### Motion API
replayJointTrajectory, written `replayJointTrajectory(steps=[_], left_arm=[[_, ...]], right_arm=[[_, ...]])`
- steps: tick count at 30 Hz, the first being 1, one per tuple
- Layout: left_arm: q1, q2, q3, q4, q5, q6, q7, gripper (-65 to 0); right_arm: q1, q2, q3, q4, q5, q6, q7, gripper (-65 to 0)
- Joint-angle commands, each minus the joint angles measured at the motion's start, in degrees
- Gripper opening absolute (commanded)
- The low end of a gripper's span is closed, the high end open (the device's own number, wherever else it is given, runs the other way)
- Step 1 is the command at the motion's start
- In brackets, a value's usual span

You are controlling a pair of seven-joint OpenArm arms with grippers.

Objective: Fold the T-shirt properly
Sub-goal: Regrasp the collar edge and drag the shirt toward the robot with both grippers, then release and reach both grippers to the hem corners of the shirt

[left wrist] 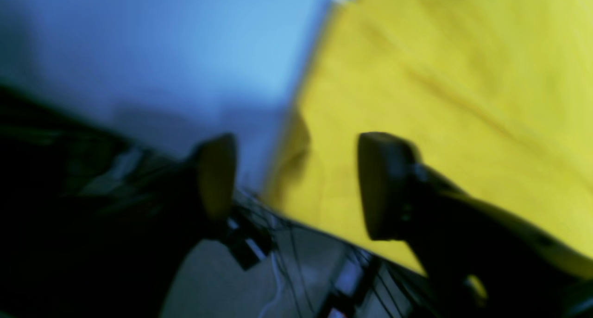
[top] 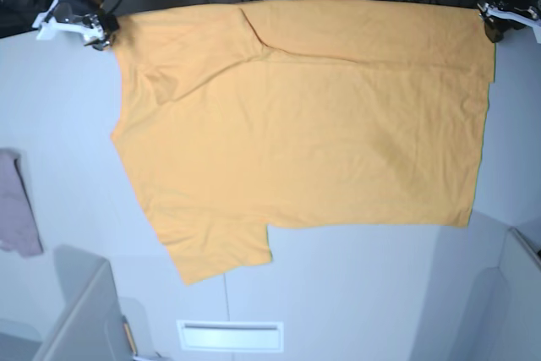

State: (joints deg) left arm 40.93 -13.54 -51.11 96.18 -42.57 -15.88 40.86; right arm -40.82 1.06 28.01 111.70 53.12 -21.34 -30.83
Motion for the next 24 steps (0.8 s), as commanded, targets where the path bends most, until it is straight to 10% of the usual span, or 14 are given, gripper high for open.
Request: replayJointTrajectory(steps=[1, 13, 21, 24], left_arm=[[0.44, -0.66, -2.21, 1.44, -0.55, 0.01, -1.08, -20.7], [-7.12, -1.27, -3.26, 11.12, -0.03, 0.01, -1.08, -20.6], [-12.40, -3.56, 5.27, 11.03, 2.61, 0.01, -1.08, -65.0], [-14.16, -3.47, 6.85, 11.12, 6.39, 0.01, -1.08, -65.0]], right_arm=[[0.07, 0.57, 1.48, 1.14, -0.33, 0.38, 1.25, -34.1], [17.39, 8.13, -3.09, -4.14, -0.77, 0.46, 0.72, -34.2], [35.67, 13.75, -13.28, -21.81, -0.77, 0.73, 0.72, -34.2], [43.15, 15.25, -17.50, -28.67, -0.77, 0.82, 0.90, -33.8]])
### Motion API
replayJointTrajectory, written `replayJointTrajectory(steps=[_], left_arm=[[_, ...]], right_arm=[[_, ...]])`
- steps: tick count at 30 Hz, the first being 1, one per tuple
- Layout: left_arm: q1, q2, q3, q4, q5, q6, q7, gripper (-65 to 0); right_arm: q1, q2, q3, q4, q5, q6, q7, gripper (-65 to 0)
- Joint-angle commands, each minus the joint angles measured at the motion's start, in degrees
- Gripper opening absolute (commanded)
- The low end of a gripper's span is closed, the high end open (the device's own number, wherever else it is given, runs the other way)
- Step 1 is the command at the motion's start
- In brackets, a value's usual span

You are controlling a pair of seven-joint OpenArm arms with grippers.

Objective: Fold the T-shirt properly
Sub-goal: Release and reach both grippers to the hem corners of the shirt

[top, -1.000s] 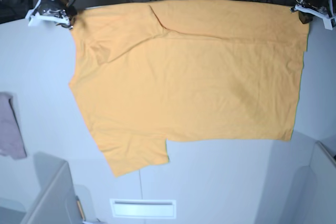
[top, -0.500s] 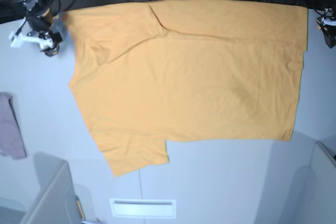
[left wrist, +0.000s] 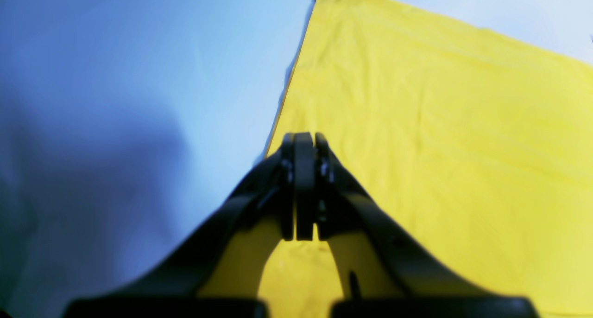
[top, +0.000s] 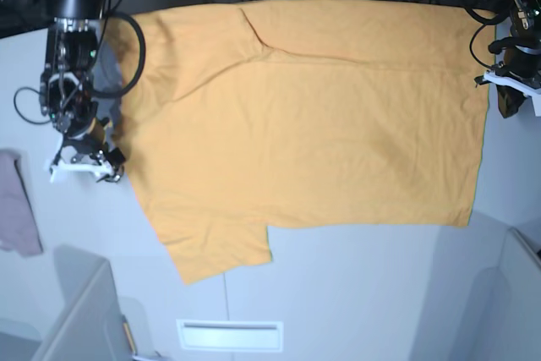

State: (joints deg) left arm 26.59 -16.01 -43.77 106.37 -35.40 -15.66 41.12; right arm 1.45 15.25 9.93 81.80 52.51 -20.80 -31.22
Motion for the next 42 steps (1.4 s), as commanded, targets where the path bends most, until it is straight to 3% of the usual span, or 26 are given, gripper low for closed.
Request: replayJointTrajectory(steps=[1, 3, 5, 13, 15, 18, 22, 29, 42], left_arm=[[-0.08, -1.00, -0.50, 0.93, 0.36, -0.21, -1.34, -65.0], [-0.44, -0.91, -0.50, 0.93, 1.77, -0.21, -1.34, -65.0], [-0.52, -0.91, -0.58, 0.84, 2.03, -0.21, -1.34, -65.0], [-0.26, -1.18, -1.02, 0.84, 2.03, -0.21, -1.34, -65.0], [-0.26, -1.18, -1.02, 0.84, 1.95, -0.21, -1.34, -65.0], [-0.35, -1.00, -1.02, 0.84, 1.95, -0.21, -1.34, -65.0], [-0.35, -1.00, -1.02, 0.84, 1.95, -0.21, -1.34, -65.0], [-0.44, -1.09, -1.02, 0.84, 2.03, -0.21, -1.34, -65.0], [-0.44, -1.18, -0.93, 0.84, 2.03, -0.21, -1.34, -65.0]], right_arm=[[3.60, 1.50, -0.84, -1.23, -0.16, 0.36, 1.29, -33.8], [8.79, 2.03, -3.38, -6.85, -0.16, 0.80, 1.46, -33.6], [14.59, 2.29, -5.76, -13.98, -0.16, 3.26, 1.55, -33.6], [34.63, 2.21, -10.51, -48.09, -0.16, 19.43, 4.10, -33.5], [37.45, 2.21, -13.41, -53.71, -0.16, 21.72, 6.56, -32.7], [40.70, 2.03, -19.03, -61.54, -0.07, 24.36, 9.73, -26.6], [41.49, 0.89, -23.52, -64.09, -0.07, 28.67, 10.26, -26.1], [41.49, -1.05, -28.79, -64.09, -0.07, 30.07, 10.17, -26.3], [41.49, -1.49, -29.49, -64.00, -0.16, 30.25, 10.17, -37.1]])
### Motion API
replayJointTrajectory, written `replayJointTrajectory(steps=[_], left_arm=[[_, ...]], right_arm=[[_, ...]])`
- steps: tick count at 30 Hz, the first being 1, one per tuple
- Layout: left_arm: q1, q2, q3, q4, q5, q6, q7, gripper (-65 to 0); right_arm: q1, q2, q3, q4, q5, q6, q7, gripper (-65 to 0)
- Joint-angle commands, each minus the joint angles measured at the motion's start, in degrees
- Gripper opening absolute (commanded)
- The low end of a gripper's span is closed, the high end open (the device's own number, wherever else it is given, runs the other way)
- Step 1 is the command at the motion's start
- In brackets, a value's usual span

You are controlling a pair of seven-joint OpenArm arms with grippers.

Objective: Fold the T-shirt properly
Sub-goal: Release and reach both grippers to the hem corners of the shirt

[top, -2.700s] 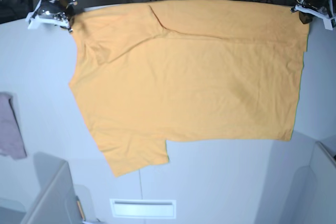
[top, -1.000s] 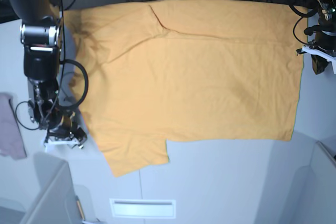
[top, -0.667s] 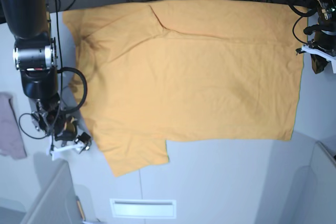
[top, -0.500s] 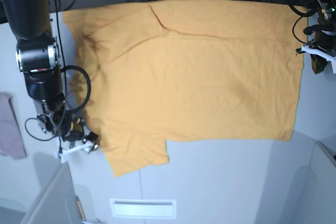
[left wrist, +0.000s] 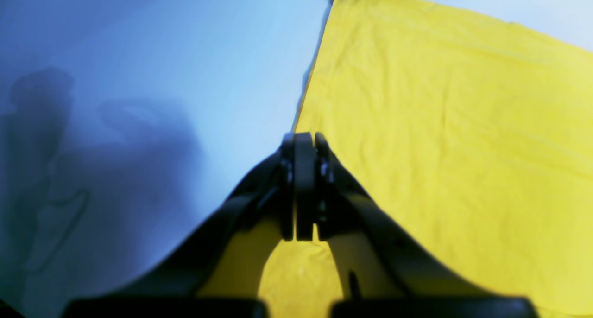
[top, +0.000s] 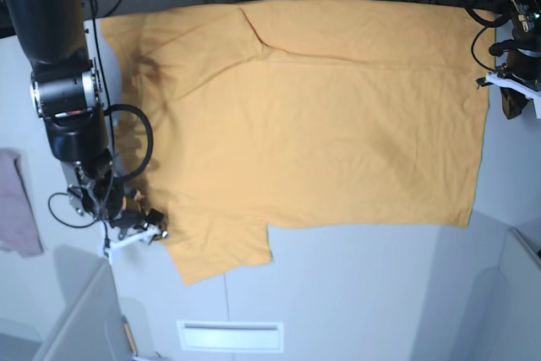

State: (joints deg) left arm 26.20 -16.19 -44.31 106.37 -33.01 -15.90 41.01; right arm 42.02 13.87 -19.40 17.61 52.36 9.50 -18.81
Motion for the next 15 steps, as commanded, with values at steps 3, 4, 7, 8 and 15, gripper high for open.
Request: replayJointTrajectory(steps=[3, 4, 7, 8, 15], left_arm=[[-0.04, -1.00, -0.39, 0.84, -0.35, 0.03, -1.23, -65.0], [-0.04, -1.00, -0.39, 0.84, -0.35, 0.03, -1.23, -65.0], [-0.04, -1.00, -0.39, 0.84, -0.35, 0.03, -1.23, -65.0], [-0.04, -1.00, -0.48, 0.84, -0.35, 0.03, -1.23, -65.0], [-0.04, -1.00, -0.48, 0.75, -0.35, 0.03, -1.23, -65.0]], right_arm=[[0.93, -0.99, -0.25, 0.20, -0.09, -0.05, -2.33, -37.1], [0.93, -1.08, -0.60, 0.28, -0.09, -0.05, -2.33, -37.1], [0.93, -1.16, -5.35, 2.48, 0.08, -0.05, -2.33, -37.1], [0.93, -1.16, -6.58, 3.10, 0.43, -0.05, -2.25, -37.1], [0.93, -0.55, -3.94, 3.01, 0.08, -0.57, -2.25, -37.2]])
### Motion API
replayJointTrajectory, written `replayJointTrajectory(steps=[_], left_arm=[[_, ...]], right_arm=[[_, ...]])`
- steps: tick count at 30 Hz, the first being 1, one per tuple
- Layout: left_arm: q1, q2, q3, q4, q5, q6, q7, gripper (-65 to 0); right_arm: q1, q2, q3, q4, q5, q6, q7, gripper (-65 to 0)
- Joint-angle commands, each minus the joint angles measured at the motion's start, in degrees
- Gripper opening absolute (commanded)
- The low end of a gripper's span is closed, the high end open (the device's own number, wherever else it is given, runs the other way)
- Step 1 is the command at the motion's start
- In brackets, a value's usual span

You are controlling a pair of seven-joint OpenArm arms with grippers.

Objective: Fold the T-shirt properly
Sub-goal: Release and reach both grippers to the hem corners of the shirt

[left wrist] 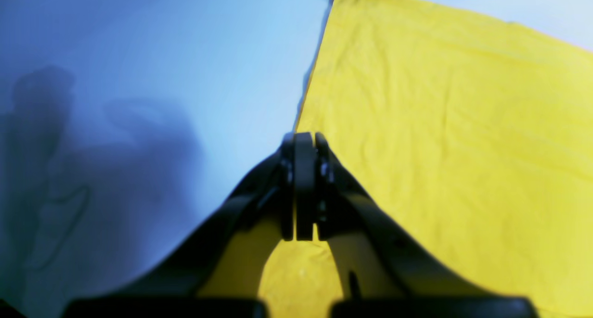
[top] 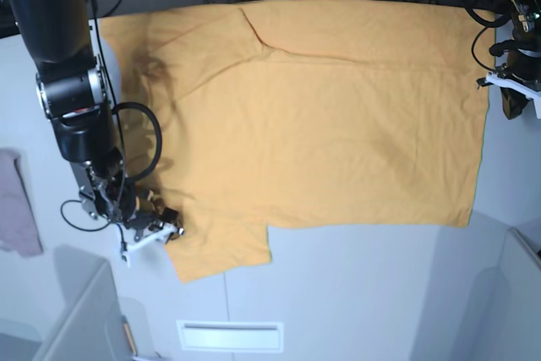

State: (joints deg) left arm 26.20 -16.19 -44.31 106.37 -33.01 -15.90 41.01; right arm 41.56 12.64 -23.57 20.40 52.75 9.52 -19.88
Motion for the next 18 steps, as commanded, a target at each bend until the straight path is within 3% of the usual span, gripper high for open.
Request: replayJointTrajectory(steps=[1, 3, 7, 12, 13, 17, 18], left_arm=[[-0.04, -1.00, -0.39, 0.75, -0.35, 0.03, -1.23, -65.0], [-0.04, -1.00, -0.21, 0.75, -0.35, 0.03, -1.23, -65.0], [-0.13, -1.00, -0.04, 0.67, -0.35, 0.03, -1.23, -65.0], [-3.12, -1.18, -0.39, -2.85, -0.26, 0.03, -1.23, -65.0], [-4.17, -1.71, -0.39, -4.34, -0.26, 0.03, -1.23, -60.2], [-9.71, -6.01, 2.25, -12.34, -0.26, 0.03, -1.23, -26.0], [-11.38, -7.16, 2.86, -14.45, -0.26, 0.03, -1.23, -20.2]], right_arm=[[1.38, 0.85, -0.12, 0.21, -0.31, -0.60, -1.18, -37.4], [1.38, 1.29, -1.00, 0.21, -0.31, -0.60, -1.18, -40.2], [1.38, 1.20, -1.79, 0.21, -0.31, -0.60, -0.91, -62.6], [1.38, 1.20, -1.44, 0.21, -0.31, -0.60, -0.91, -65.0], [1.38, 1.29, -1.44, 0.30, -0.31, -0.60, -0.91, -65.0], [1.38, 1.29, -1.35, 0.30, -0.31, -0.60, -0.91, -65.0], [1.38, 1.29, -1.35, 0.30, -0.31, -0.60, -0.91, -65.0]])
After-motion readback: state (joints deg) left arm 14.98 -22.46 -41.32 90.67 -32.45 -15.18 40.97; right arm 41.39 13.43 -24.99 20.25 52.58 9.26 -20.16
